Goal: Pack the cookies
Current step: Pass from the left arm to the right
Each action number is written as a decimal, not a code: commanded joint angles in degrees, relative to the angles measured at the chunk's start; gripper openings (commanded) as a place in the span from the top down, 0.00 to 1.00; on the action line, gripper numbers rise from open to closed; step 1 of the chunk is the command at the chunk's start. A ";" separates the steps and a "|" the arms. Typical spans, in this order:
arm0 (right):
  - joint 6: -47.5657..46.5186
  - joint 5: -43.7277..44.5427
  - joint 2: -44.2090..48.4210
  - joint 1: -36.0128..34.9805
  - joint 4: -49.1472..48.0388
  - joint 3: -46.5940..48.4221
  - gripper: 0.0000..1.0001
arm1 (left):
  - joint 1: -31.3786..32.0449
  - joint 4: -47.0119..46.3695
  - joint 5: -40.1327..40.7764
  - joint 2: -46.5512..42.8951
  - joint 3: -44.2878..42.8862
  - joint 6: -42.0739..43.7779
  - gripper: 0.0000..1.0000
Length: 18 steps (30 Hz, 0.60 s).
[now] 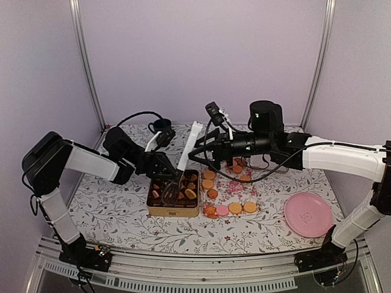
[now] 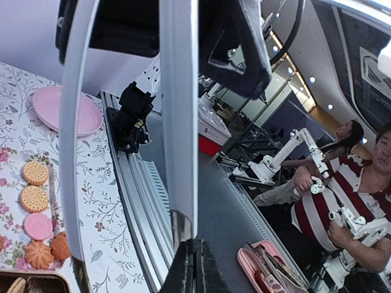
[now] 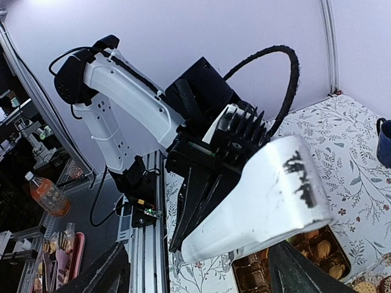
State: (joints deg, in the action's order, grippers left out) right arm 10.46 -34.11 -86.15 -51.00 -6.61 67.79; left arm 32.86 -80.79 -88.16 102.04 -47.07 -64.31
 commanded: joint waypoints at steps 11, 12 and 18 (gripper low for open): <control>2.04 -6.27 -1.40 1.85 -6.41 -2.04 0.21 | -1.95 93.56 19.57 -10.31 -21.27 67.45 1.00; 2.23 -6.05 -1.39 1.82 -6.53 -2.09 0.21 | -1.66 95.27 19.52 -10.75 -21.34 69.11 1.00; 2.47 -3.71 1.65 3.19 -7.77 -4.53 0.17 | -0.74 98.52 16.85 -13.36 -19.65 72.06 1.00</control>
State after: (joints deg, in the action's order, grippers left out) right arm 12.25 -38.48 -88.07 -48.90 -11.49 65.76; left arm 31.73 9.65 -70.04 91.11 -67.37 0.56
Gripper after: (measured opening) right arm 0.812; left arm 0.006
